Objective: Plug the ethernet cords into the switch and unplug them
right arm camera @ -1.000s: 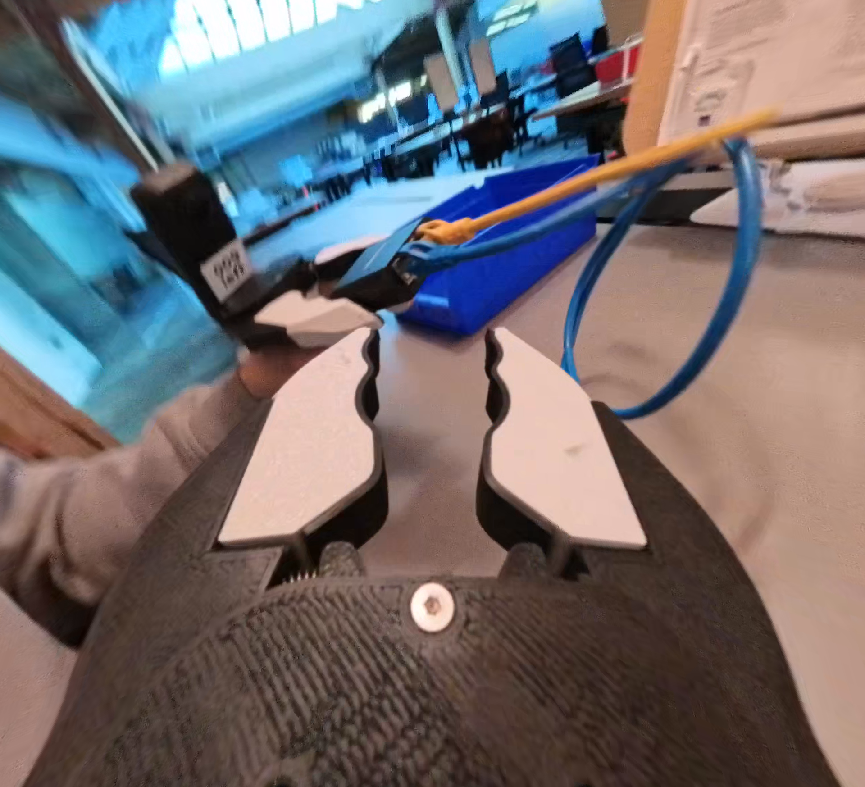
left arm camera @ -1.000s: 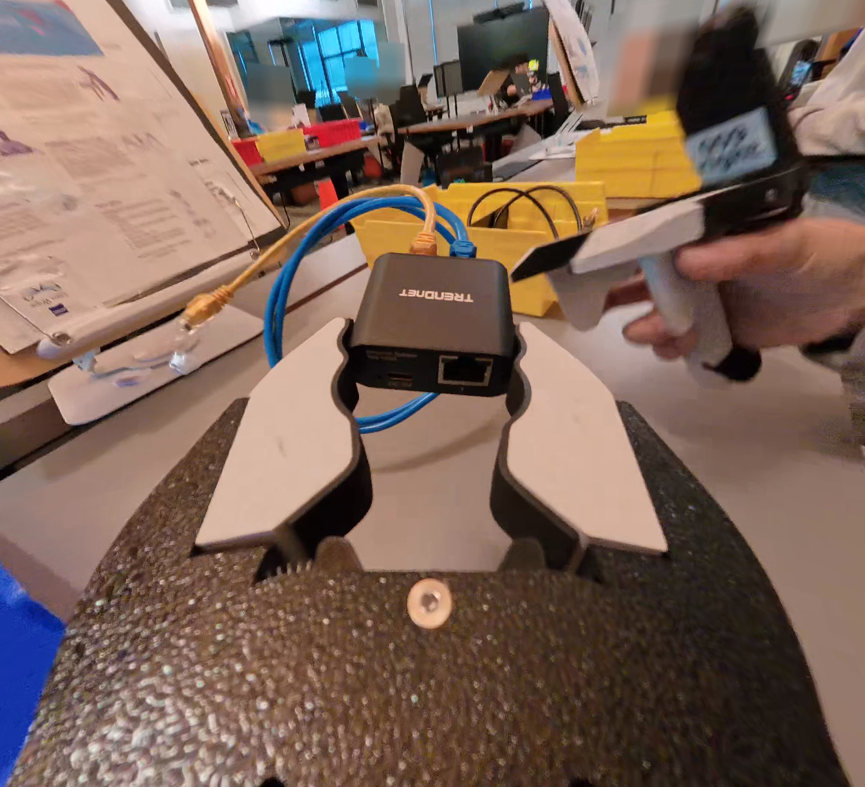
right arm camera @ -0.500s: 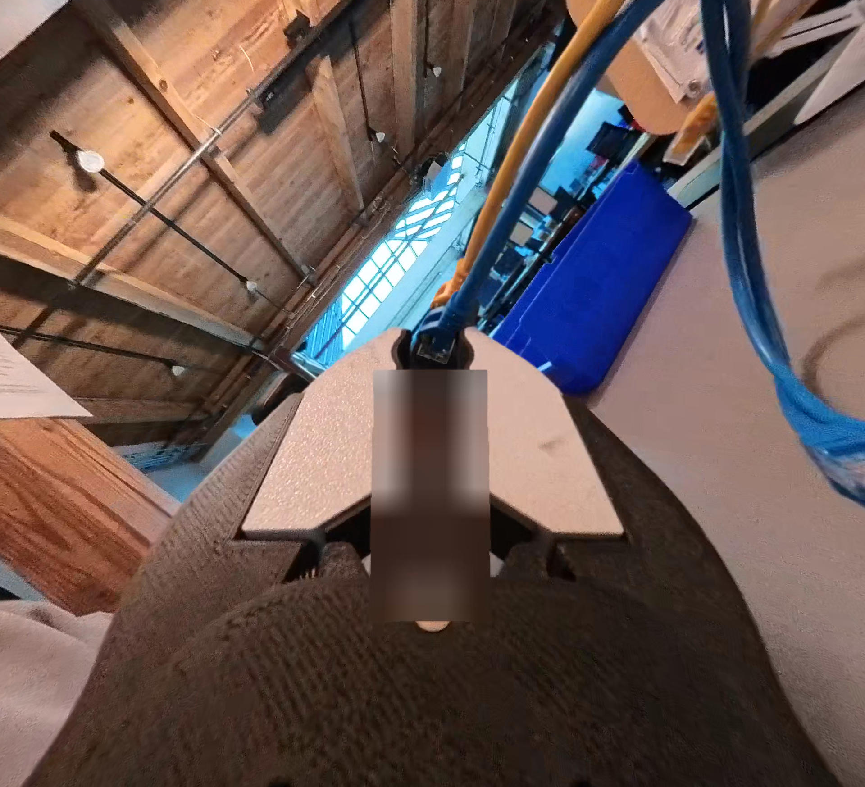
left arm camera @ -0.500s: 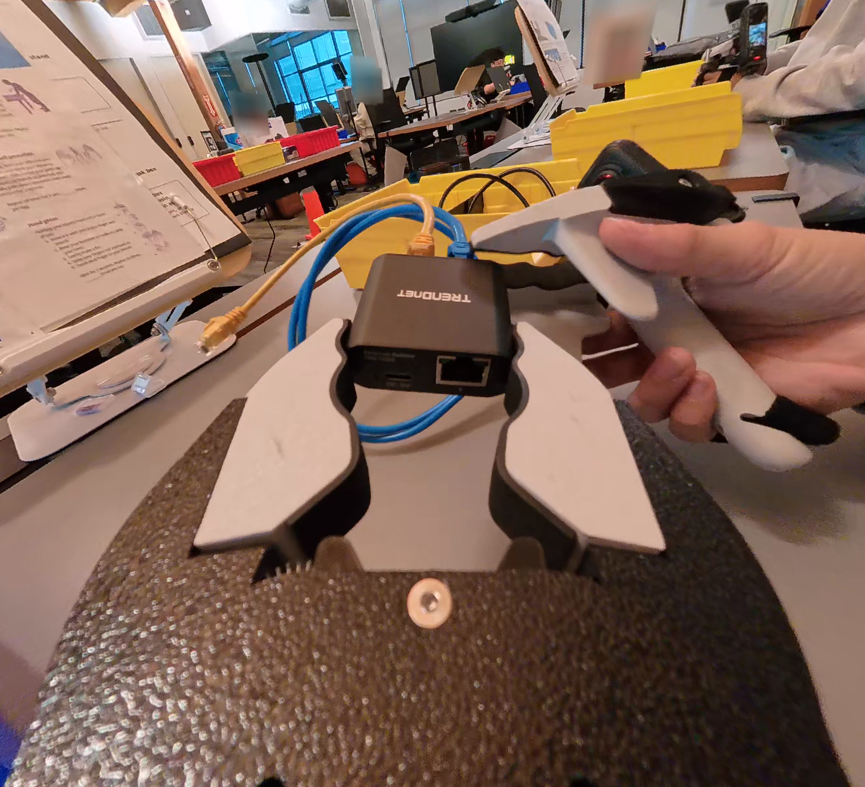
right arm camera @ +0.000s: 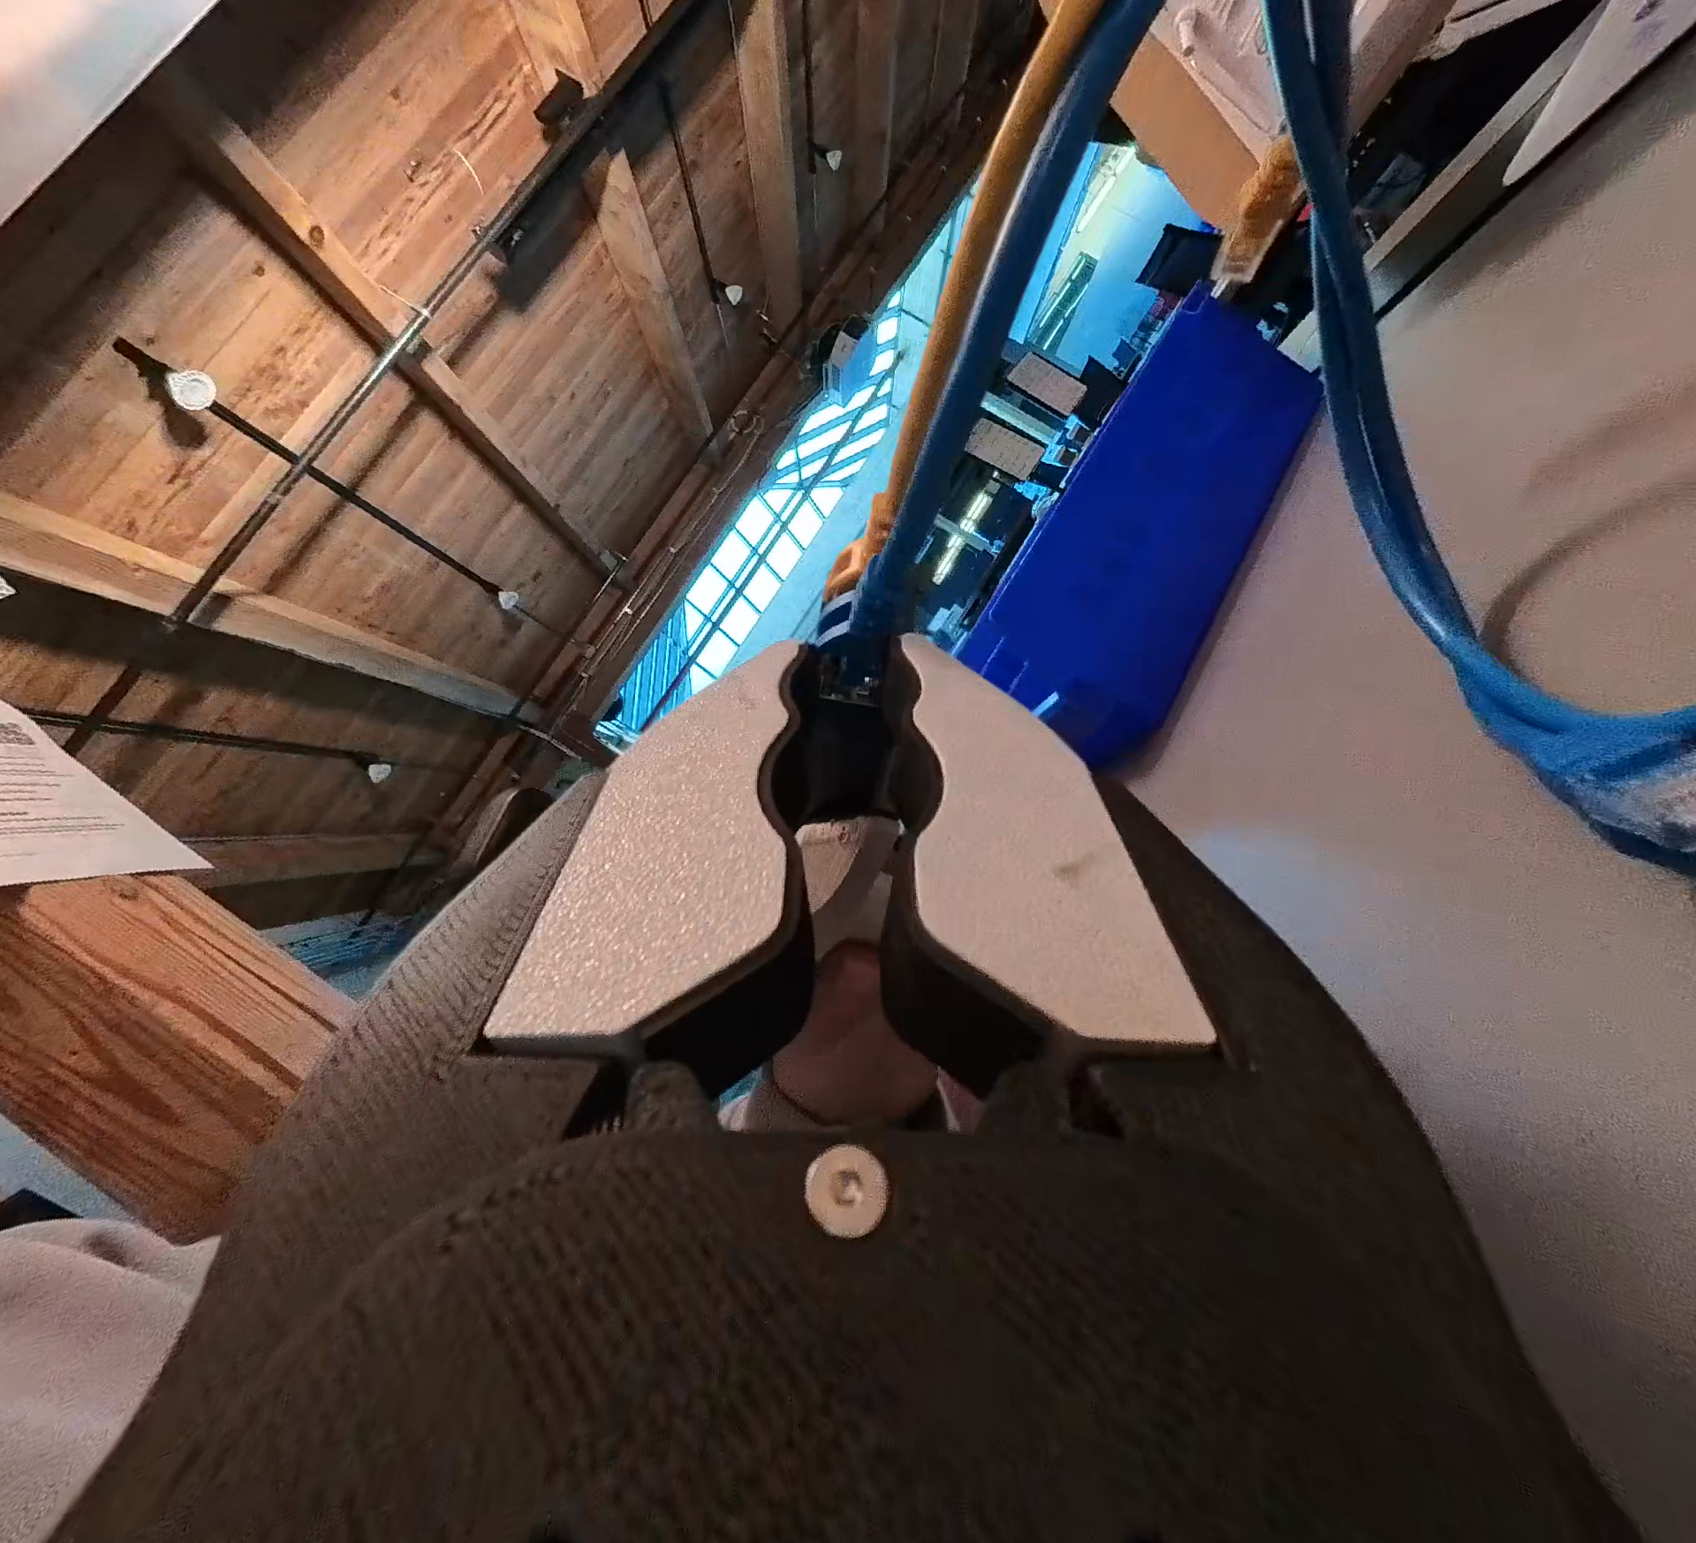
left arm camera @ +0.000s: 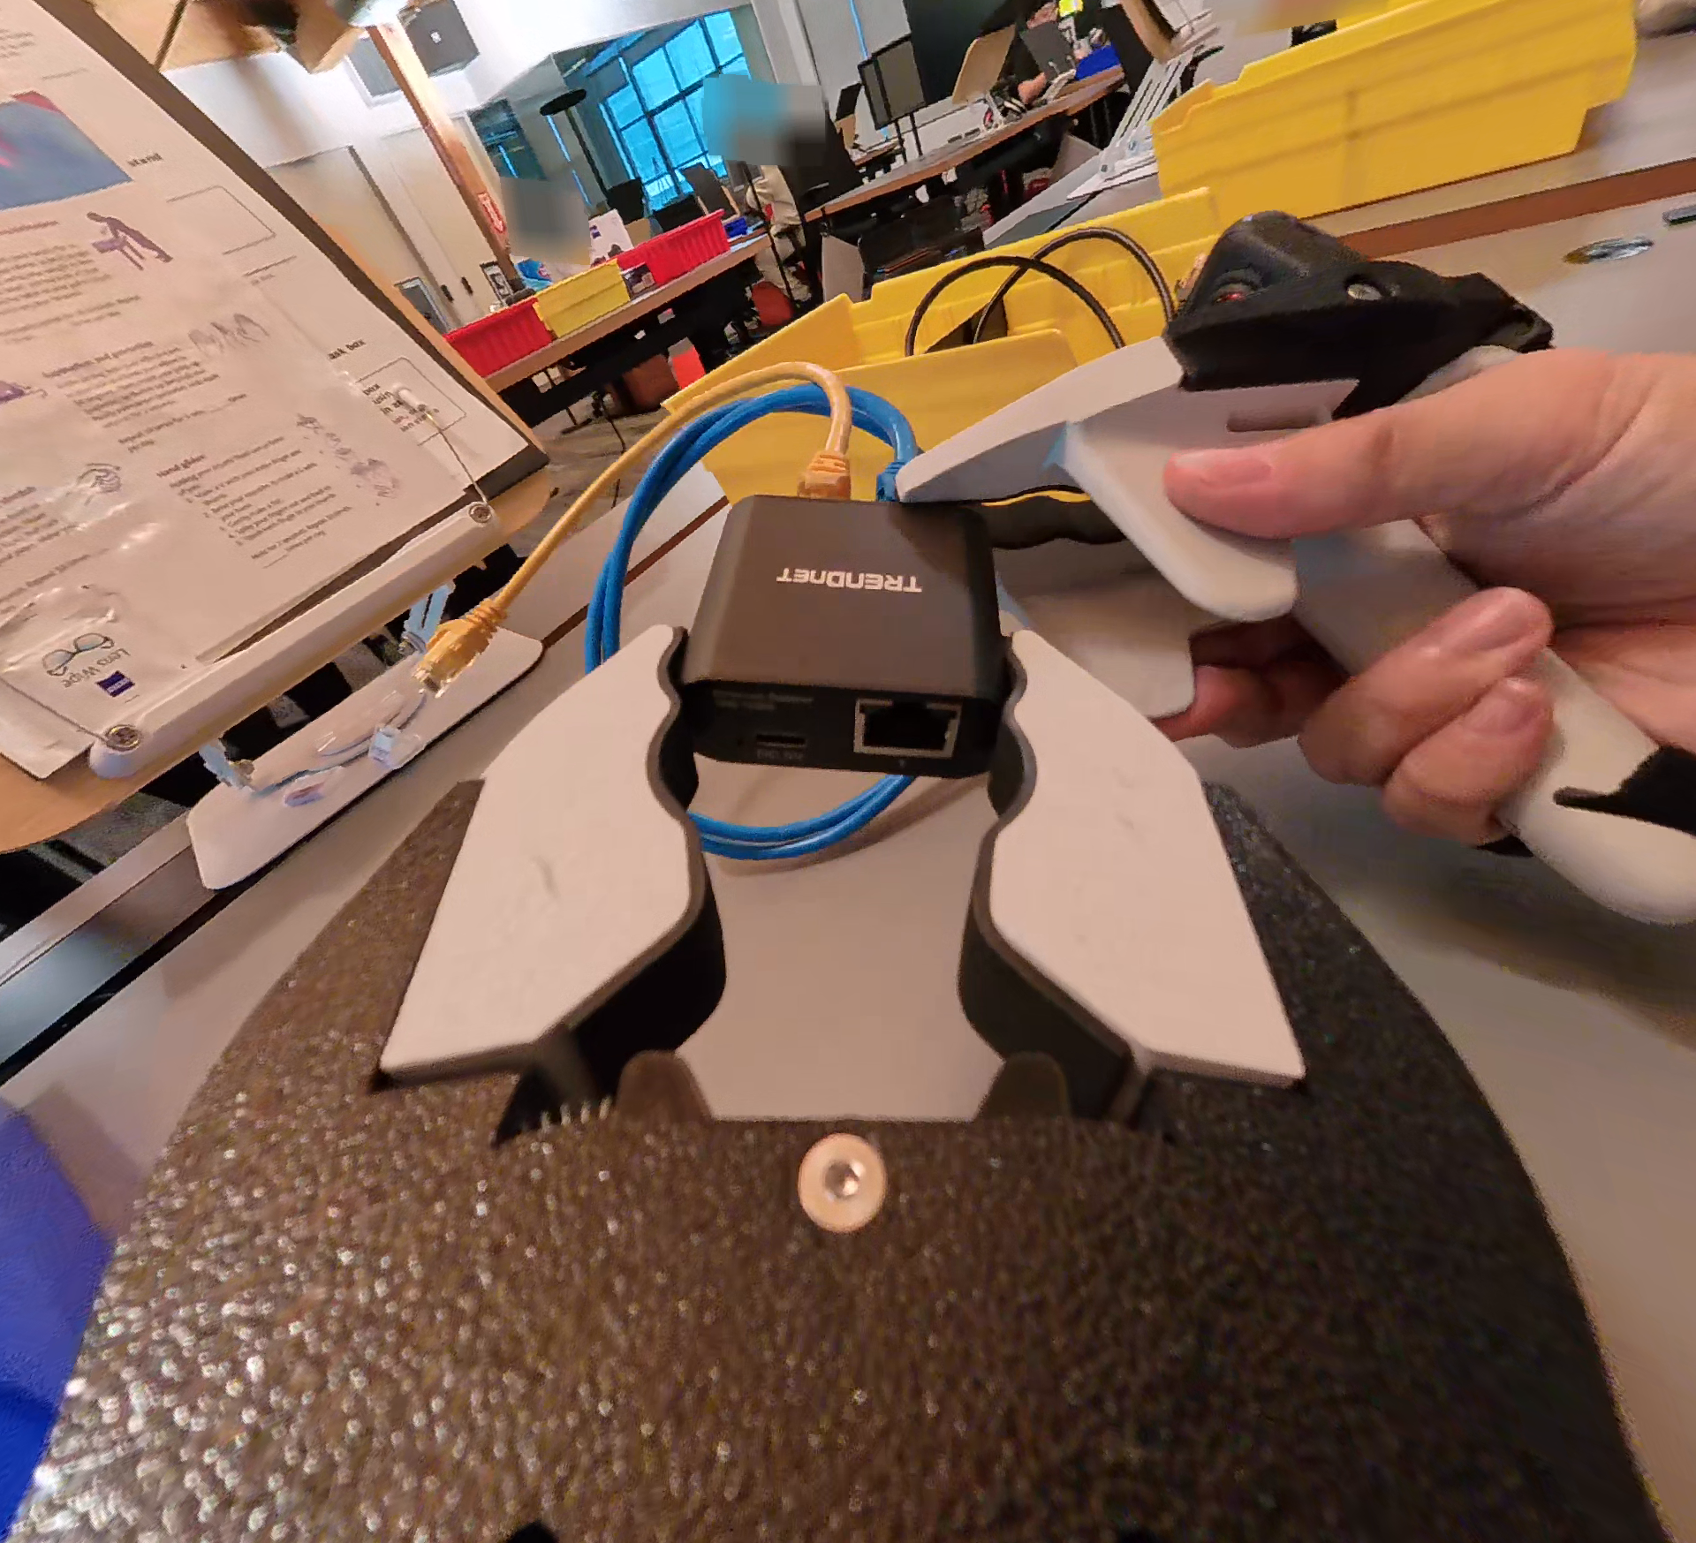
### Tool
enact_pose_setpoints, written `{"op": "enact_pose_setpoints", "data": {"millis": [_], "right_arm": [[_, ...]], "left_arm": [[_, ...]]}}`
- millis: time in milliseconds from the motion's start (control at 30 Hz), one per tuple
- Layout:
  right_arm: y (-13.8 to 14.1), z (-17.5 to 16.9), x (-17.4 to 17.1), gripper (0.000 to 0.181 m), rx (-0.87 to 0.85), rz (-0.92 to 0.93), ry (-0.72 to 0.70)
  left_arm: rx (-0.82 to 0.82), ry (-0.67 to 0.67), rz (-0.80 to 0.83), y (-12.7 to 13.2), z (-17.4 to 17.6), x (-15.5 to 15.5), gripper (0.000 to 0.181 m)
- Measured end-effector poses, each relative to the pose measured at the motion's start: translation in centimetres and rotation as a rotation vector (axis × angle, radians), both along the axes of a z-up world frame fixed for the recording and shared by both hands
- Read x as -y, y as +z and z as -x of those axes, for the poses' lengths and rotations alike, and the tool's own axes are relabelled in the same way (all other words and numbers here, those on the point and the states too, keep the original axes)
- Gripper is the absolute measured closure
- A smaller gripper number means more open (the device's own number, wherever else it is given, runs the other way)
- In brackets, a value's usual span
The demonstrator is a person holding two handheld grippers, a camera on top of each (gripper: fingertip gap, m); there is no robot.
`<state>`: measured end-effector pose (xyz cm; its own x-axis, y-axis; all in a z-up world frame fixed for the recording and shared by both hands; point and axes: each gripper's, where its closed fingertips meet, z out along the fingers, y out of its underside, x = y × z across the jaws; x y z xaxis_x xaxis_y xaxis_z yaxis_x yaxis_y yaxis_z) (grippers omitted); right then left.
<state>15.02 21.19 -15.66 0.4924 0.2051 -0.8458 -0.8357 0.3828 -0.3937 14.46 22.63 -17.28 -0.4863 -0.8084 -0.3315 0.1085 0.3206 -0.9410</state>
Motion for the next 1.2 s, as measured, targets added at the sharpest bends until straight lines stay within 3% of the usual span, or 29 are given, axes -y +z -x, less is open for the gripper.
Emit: {"op": "enact_pose_setpoints", "data": {"millis": [300, 567, 667, 733, 933, 1100, 1200], "right_arm": [[-0.1, -0.6, -0.2, 0.169, 0.150, 0.001, 0.003], [0.7, -0.7, 0.0, 0.169, 0.185, -0.027, -0.008], [1.0, -1.0, 0.2, 0.170, 0.256, 0.018, -0.050], [1.7, -3.0, 1.9, 0.170, 0.234, -0.026, -0.118], [3.3, -3.4, 4.7, 0.169, 0.551, 0.240, -0.135], [7.6, -4.8, 10.0, 0.169, 0.725, 0.407, -0.175], [8.9, -6.5, 13.1, 0.169, 0.770, 0.506, -0.184]], "left_arm": [[0.056, 0.082, 0.015, -0.2, -0.7, -0.2, 0.120], [0.113, 0.149, 0.018, 0.4, -0.7, 0.0, 0.120], [0.077, 0.112, 0.146, 0.6, -0.6, 0.1, 0.120], [0.079, 0.150, 0.221, 0.6, -0.7, -1.1, 0.120], [0.108, 0.184, 0.189, 1.5, -0.5, -2.6, 0.120], [0.116, 0.201, 0.188, 1.9, -0.5, -4.1, 0.120], [0.108, 0.193, 0.218, 1.9, -0.4, -4.5, 0.120]]}}
